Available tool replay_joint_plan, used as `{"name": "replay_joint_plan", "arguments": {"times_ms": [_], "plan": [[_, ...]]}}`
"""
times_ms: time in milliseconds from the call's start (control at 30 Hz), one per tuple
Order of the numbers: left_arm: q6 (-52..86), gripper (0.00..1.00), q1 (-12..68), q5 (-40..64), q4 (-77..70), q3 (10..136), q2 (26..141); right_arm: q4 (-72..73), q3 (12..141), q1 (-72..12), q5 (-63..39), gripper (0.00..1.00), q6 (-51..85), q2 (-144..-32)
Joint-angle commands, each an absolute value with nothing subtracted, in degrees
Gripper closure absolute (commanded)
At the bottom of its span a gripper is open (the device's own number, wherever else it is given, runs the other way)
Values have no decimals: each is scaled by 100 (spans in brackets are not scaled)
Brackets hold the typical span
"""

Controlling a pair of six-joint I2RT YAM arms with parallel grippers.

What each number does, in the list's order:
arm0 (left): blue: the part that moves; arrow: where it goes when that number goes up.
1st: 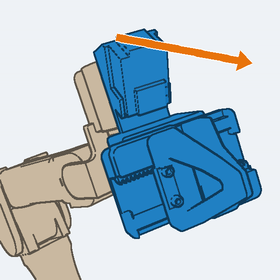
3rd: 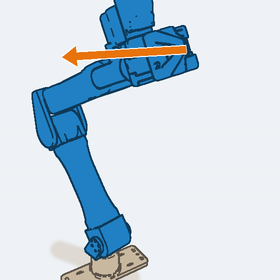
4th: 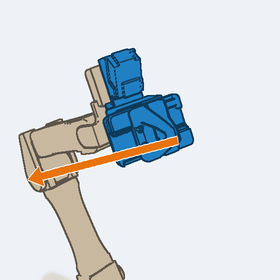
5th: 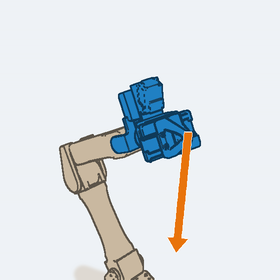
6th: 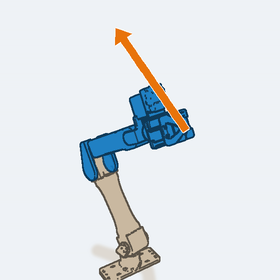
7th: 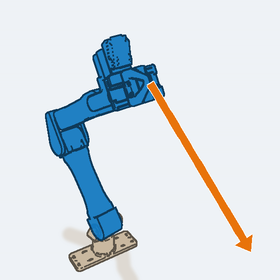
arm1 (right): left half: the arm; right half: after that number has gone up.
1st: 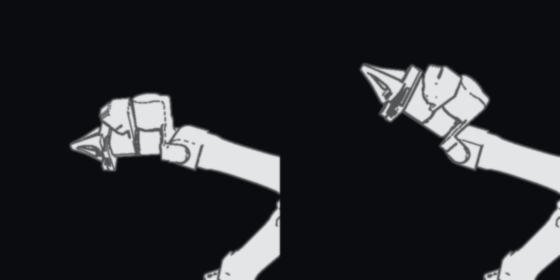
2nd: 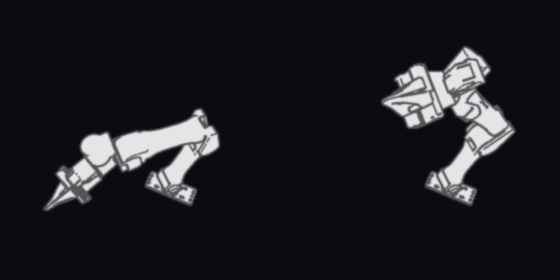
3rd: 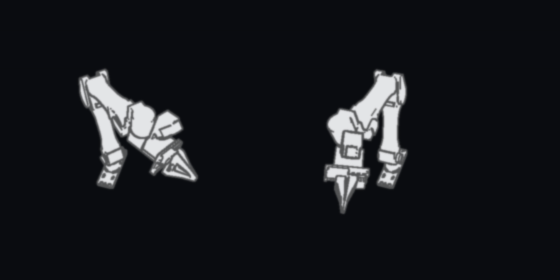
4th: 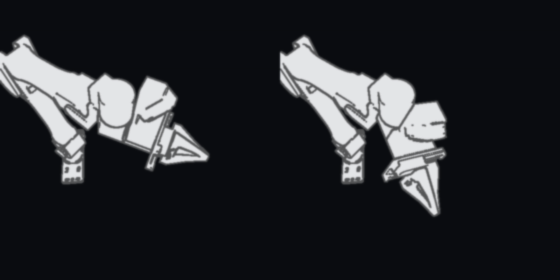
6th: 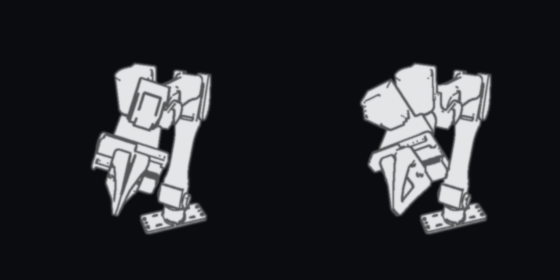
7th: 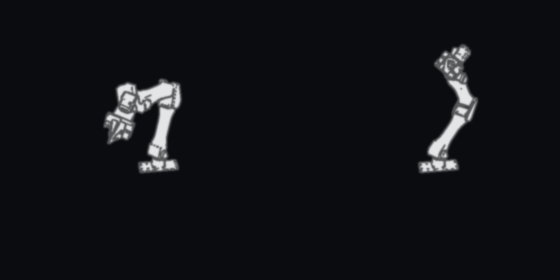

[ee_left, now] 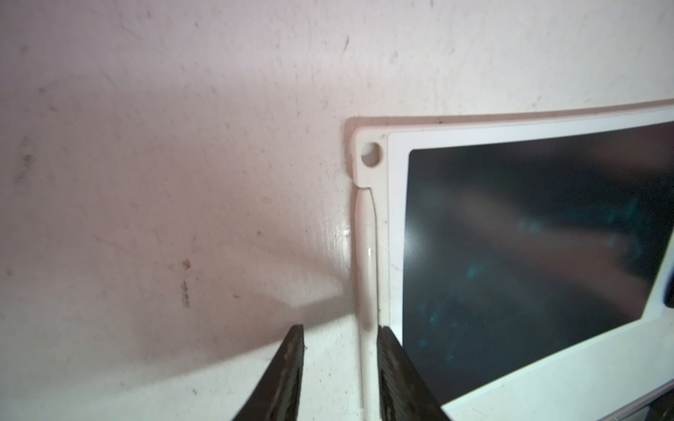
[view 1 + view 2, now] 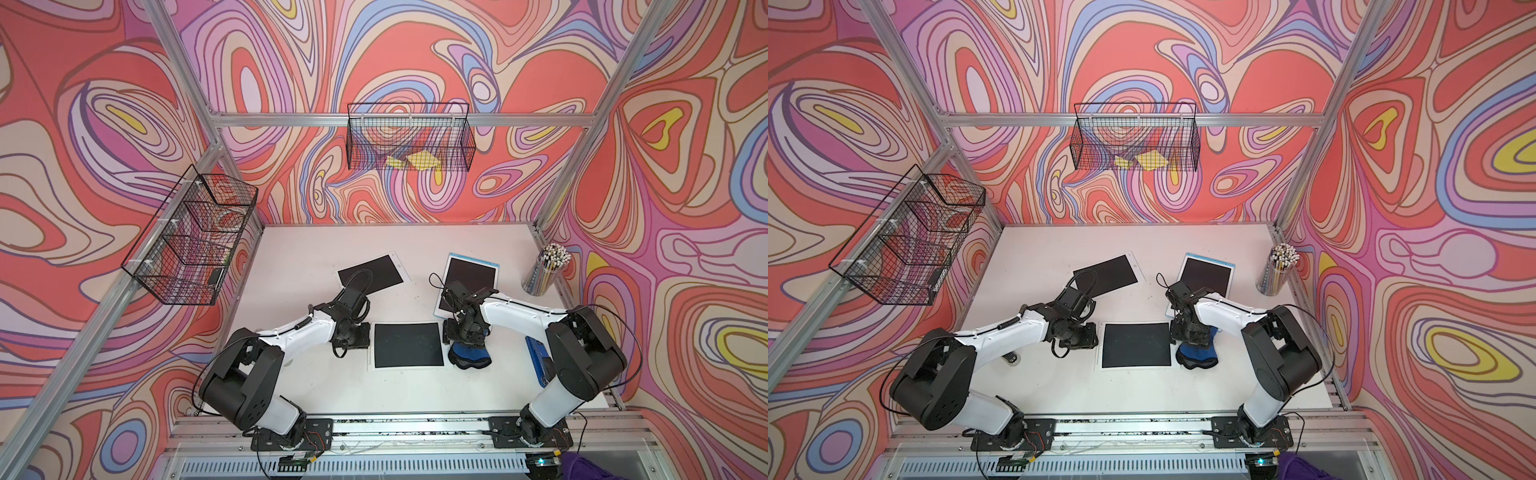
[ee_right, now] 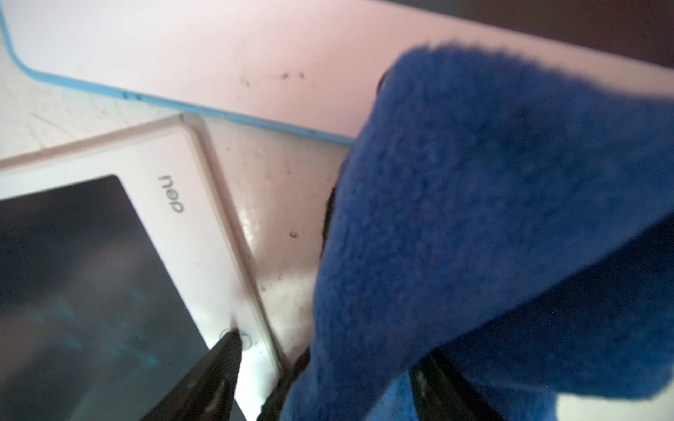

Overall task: Wipe the drawing tablet
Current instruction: Place the cleaning item at the center of the board.

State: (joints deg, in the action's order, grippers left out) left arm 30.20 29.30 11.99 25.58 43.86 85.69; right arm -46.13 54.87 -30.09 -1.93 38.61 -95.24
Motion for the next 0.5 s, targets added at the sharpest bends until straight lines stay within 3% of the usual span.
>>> {"name": "replay_joint_plan", "arguments": {"times_ms": [0, 467], "plan": [[3019, 63, 2910, 1157, 2541, 4316, 8468, -4030, 5381, -3012, -114, 26, 3874, -9878], [3047, 63, 2911, 1185, 2558, 4236, 8223, -4098, 5528, -3016, -82, 27, 4081, -10116]]}}
